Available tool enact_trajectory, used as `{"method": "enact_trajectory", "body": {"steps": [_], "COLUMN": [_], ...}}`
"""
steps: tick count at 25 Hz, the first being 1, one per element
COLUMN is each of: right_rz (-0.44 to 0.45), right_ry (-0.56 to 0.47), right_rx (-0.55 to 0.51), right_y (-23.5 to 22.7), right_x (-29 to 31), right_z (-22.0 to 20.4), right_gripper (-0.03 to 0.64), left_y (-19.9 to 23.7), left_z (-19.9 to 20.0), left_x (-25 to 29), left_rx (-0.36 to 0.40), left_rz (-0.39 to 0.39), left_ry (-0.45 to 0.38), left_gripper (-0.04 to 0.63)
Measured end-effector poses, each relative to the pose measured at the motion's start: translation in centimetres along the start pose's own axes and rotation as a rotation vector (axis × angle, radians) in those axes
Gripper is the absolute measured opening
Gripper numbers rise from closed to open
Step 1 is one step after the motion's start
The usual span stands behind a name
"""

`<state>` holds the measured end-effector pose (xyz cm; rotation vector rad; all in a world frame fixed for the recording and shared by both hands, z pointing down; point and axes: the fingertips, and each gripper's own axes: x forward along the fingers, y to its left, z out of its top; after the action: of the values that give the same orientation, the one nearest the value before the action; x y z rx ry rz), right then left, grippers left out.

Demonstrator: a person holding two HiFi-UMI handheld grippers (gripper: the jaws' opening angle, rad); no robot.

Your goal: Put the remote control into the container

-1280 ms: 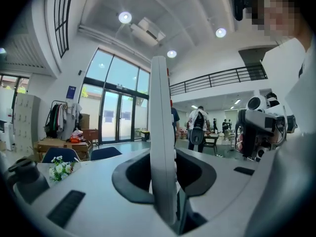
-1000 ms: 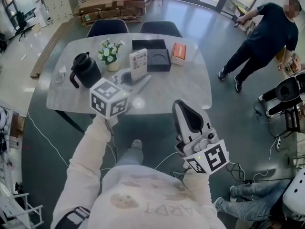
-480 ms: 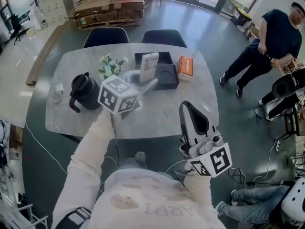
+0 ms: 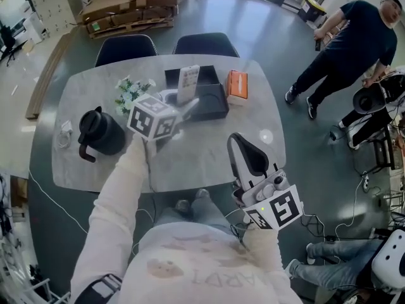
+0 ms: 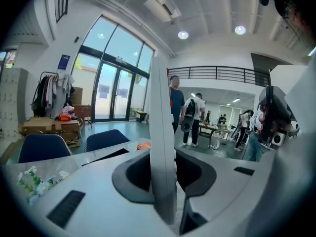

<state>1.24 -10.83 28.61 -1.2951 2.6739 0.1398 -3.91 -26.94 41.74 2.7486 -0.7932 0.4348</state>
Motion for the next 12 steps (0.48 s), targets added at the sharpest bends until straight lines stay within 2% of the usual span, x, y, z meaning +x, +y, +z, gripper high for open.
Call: {"method": "enact_trajectory", "body": {"steps": [8,12], "right_rz": [0.036,0.061], "right_ry": [-0.002,-0.002], "right_rx": [0.060,0.059], "right_y": [-6.0,-7.6], "right_x": [4.1,5.5], "right_z": [-0.7,-1.1], "right_gripper": [0.018,0.018], "left_y": [3.8,6.1], "left_z": [0.3,0.1], "left_x": [3.4,5.6], "left_rx": [-0.036,-0.017], "left_rz": [0.032,0.058], "left_ry": [0.035,0.085], "left_gripper": [0.103,0.103]}}
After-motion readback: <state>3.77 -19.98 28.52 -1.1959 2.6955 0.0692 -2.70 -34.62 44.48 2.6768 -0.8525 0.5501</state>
